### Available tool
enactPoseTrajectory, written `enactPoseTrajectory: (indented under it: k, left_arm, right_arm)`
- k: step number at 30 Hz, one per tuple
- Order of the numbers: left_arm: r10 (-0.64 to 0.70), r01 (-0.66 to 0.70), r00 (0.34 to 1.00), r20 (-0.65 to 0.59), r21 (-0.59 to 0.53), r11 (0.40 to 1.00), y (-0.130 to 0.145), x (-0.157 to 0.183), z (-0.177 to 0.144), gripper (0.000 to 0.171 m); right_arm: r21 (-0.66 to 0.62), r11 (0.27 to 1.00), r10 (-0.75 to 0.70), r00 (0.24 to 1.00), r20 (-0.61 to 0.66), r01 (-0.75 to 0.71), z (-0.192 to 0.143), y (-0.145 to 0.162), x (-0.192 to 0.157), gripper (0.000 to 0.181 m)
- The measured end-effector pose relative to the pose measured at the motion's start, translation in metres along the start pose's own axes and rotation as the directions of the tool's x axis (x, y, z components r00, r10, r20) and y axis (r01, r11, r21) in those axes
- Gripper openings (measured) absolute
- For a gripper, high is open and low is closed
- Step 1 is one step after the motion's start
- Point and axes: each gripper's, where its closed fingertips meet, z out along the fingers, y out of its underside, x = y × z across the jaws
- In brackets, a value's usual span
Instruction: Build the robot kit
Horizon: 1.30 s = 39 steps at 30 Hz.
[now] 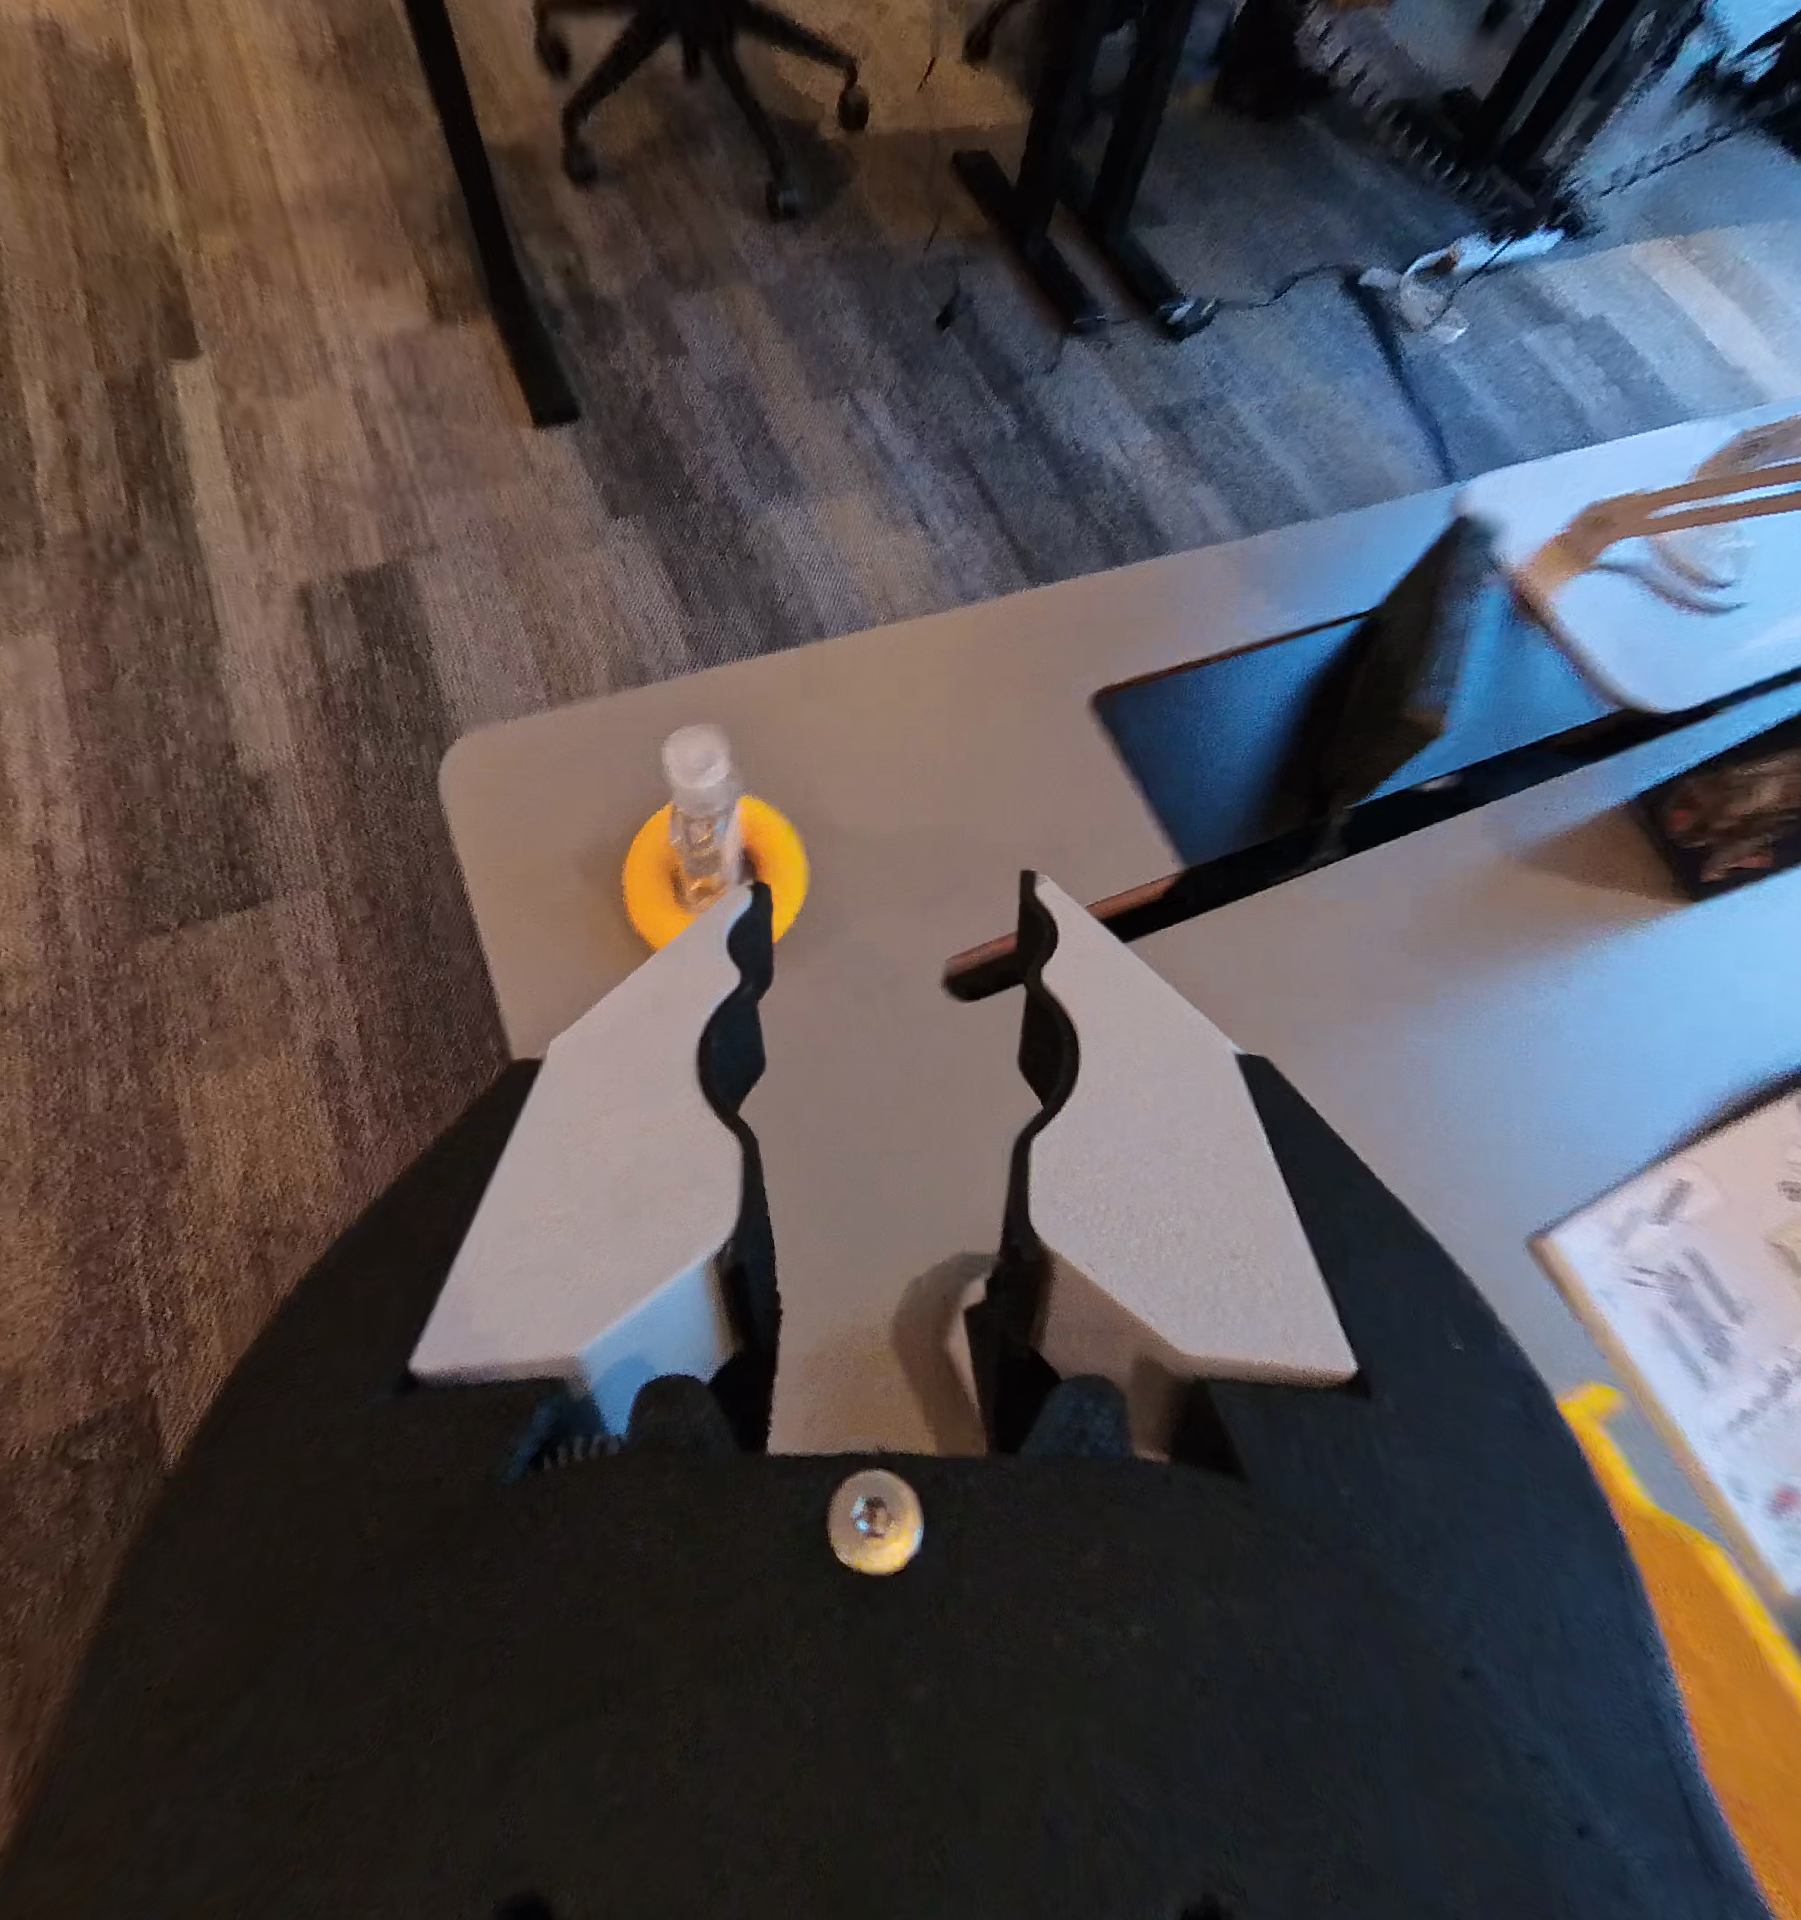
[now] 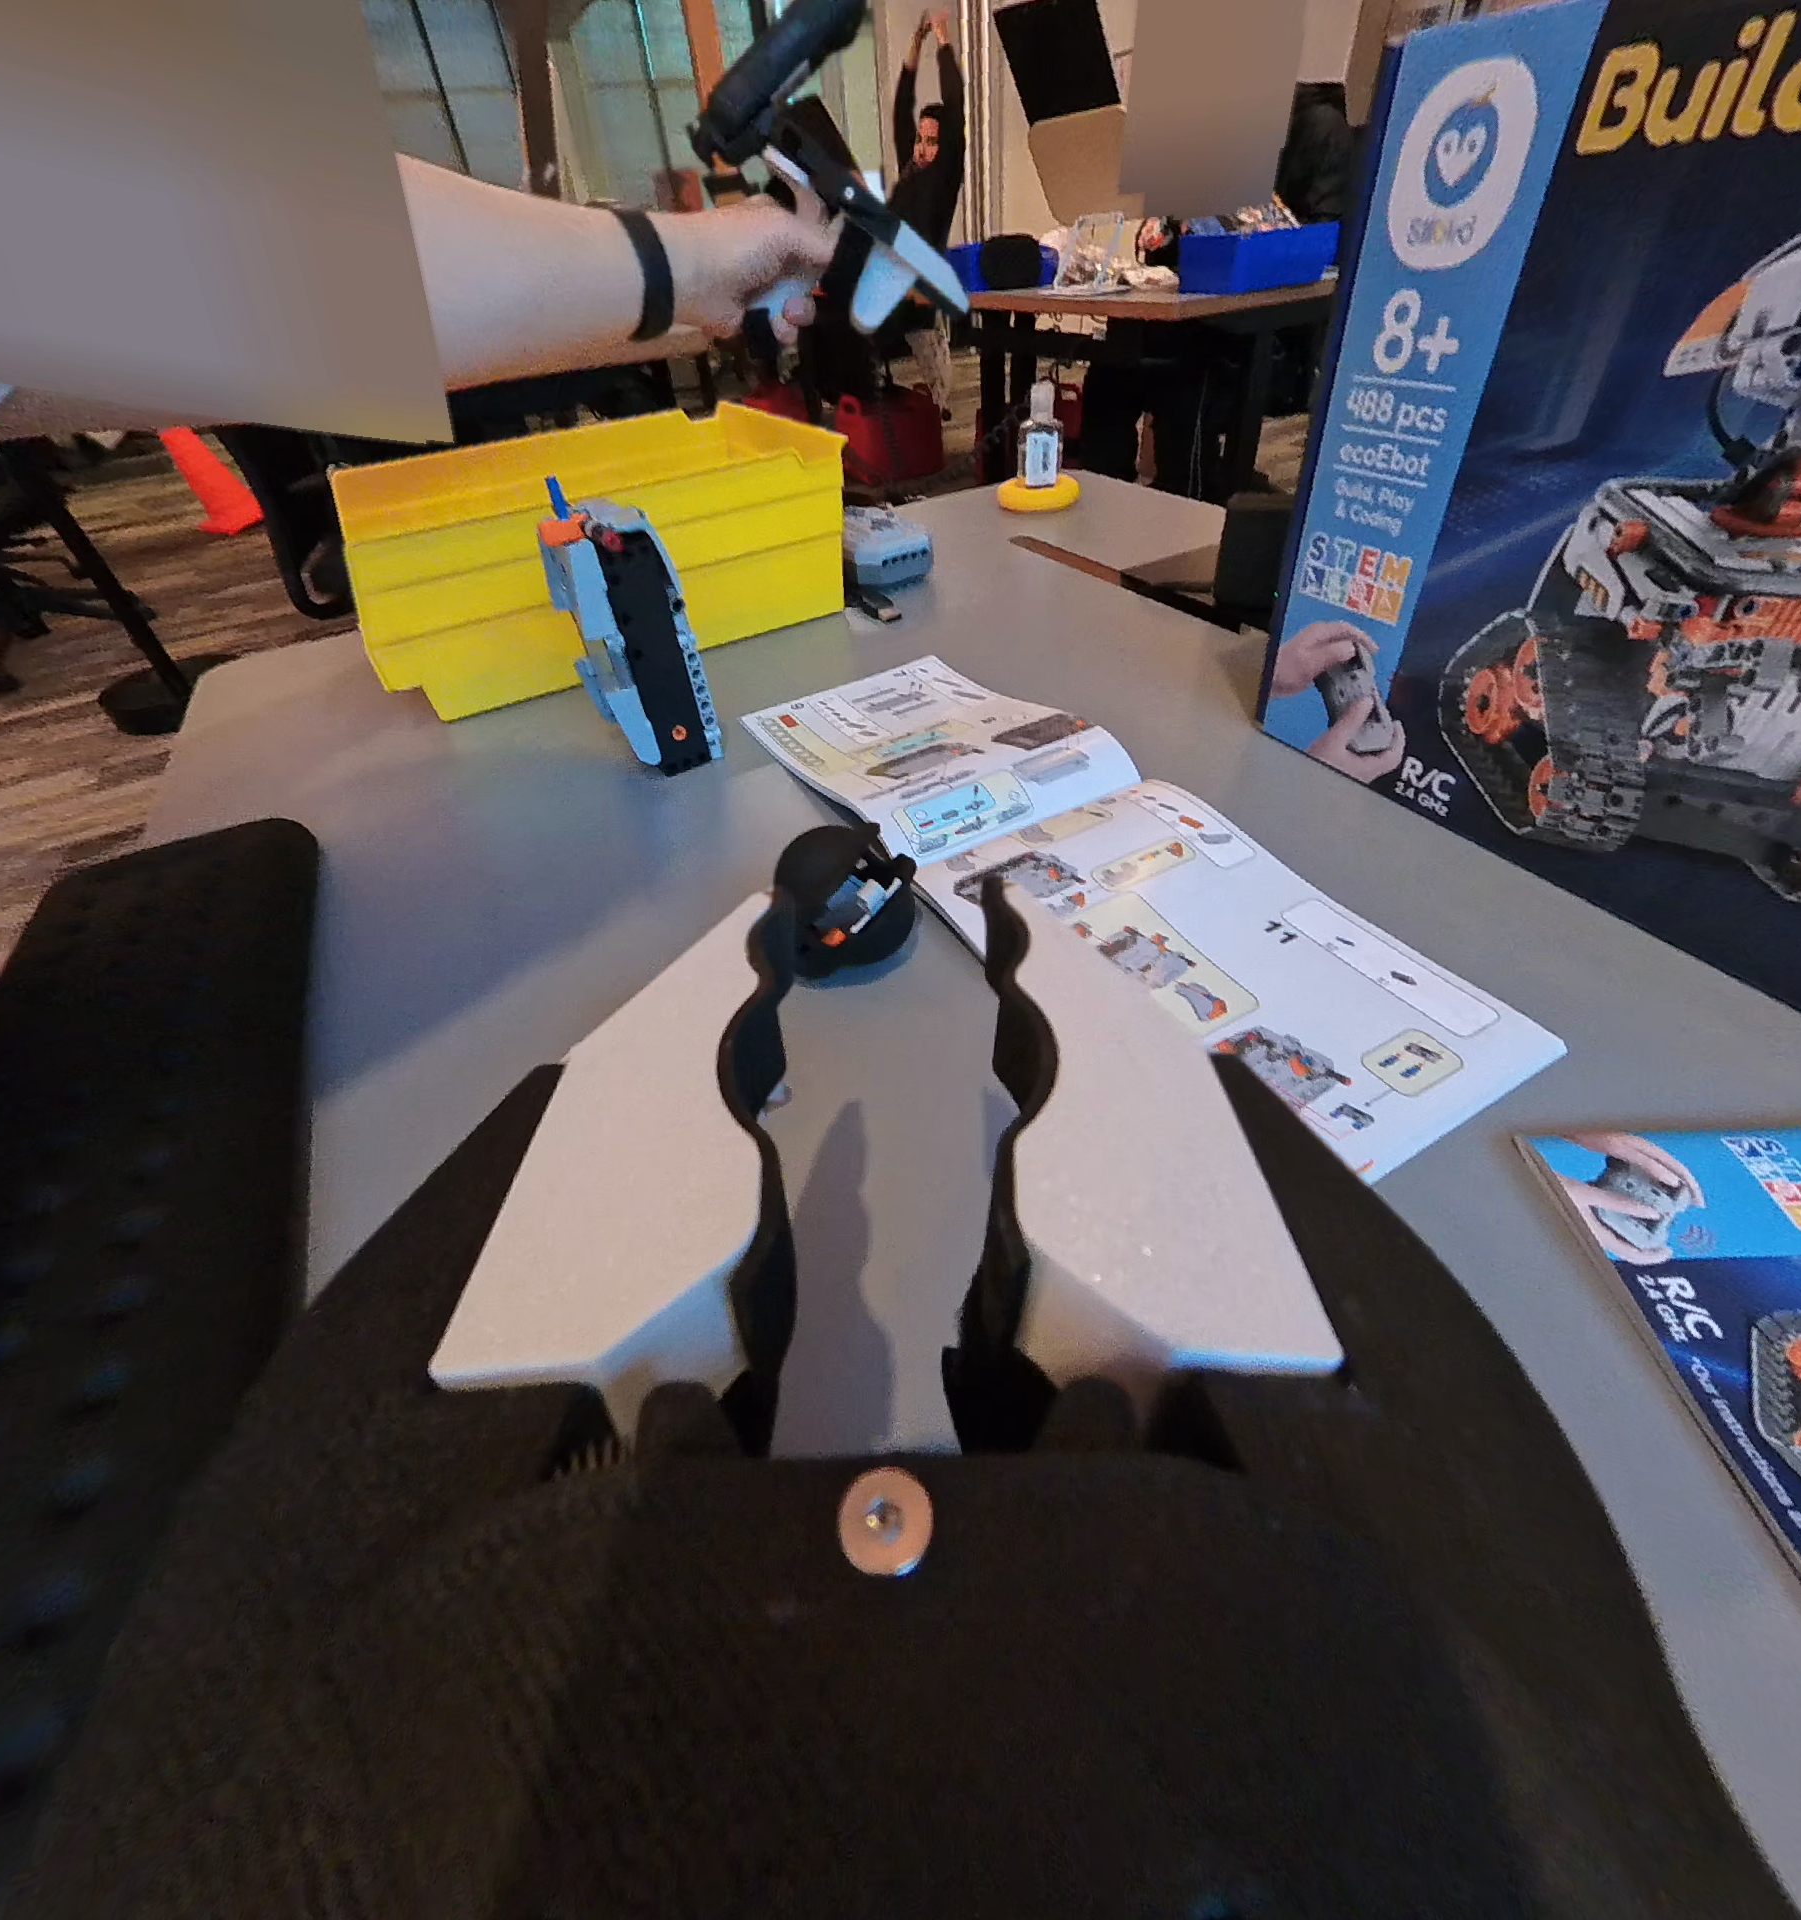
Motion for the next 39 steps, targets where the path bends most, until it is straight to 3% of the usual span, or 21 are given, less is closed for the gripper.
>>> enactPoseTrajectory:
  k: [2, 5, 8, 10, 14, 16, 18, 19, 21, 25, 28, 31, 39]
  left_arm:
    - [0.032, -0.026, 0.998, -0.057, 0.102, 0.994, -0.022, 0.037, -0.028, 0.046]
    - [0.133, -0.079, 0.978, -0.162, 0.302, 0.95, -0.051, 0.118, -0.082, 0.042]
    - [0.175, -0.056, 0.956, -0.235, 0.44, 0.896, -0.052, 0.206, -0.133, 0.04]
    - [0.172, 0.006, 0.929, -0.328, 0.479, 0.878, -0.036, 0.266, -0.158, 0.047]
    - [0.148, 0.086, 0.87, -0.471, 0.44, 0.894, 0.023, 0.37, -0.184, 0.057]
    - [0.149, 0.092, 0.855, -0.496, 0.43, 0.898, 0.059, 0.414, -0.186, 0.06]
    - [0.164, 0.027, 0.87, -0.464, 0.378, 0.925, 0.102, 0.447, -0.168, 0.062]
    - [0.17, -0.024, 0.883, -0.437, 0.32, 0.947, 0.127, 0.459, -0.152, 0.052]
    - [0.186, -0.102, 0.897, -0.4, 0.223, 0.97, 0.165, 0.477, -0.116, 0.053]
    - [0.299, -0.258, 0.92, -0.253, 0.183, 0.949, 0.189, 0.485, -0.054, 0.069]
    - [0.332, -0.327, 0.917, -0.22, 0.063, 0.943, 0.207, 0.479, -0.015, 0.068]
    - [0.274, -0.286, 0.917, -0.291, 0.002, 0.958, 0.215, 0.49, 0.0, 0.068]
    - [0.326, -0.352, 0.91, -0.256, -0.064, 0.934, 0.225, 0.487, 0.017, 0.052]
  right_arm:
    - [0.008, 1.0, -0.004, 1.0, -0.003, 0.004, 0.0, -0.002, 0.0, 0.035]
    - [-0.015, 0.999, 0.052, 0.998, -0.026, -0.052, 0.004, 0.006, 0.007, 0.038]
    - [-0.055, 0.992, 0.119, 0.992, 0.042, -0.117, 0.018, 0.013, -0.006, 0.042]
    - [-0.107, 0.991, 0.09, 0.991, 0.102, -0.079, 0.032, 0.017, -0.018, 0.049]
    - [-0.227, 0.973, 0.076, 0.983, 0.168, -0.037, 0.057, 0.023, -0.018, 0.05]
    - [-0.278, 0.959, 0.098, 0.983, 0.155, -0.051, 0.067, 0.027, -0.008, 0.043]
    - [-0.291, 0.956, 0.092, 0.977, 0.19, -0.033, 0.072, 0.031, -0.005, 0.044]
    - [-0.287, 0.958, 0.076, 0.977, 0.199, -0.017, 0.072, 0.032, -0.004, 0.044]
    - [-0.246, 0.969, 0.059, 0.977, 0.204, -0.008, 0.067, 0.031, -0.001, 0.044]
    - [-0.188, 0.98, 0.102, 0.977, 0.187, -0.066, 0.049, 0.029, 0.004, 0.042]
    - [-0.167, 0.986, 0.009, 0.989, 0.149, 0.016, 0.042, 0.027, 0.014, 0.039]
    - [-0.149, 0.988, -0.013, 0.991, 0.133, 0.033, 0.04, 0.021, 0.016, 0.038]
    - [-0.195, 0.979, -0.014, 0.983, 0.182, 0.05, 0.046, 0.027, 0.006, 0.039]
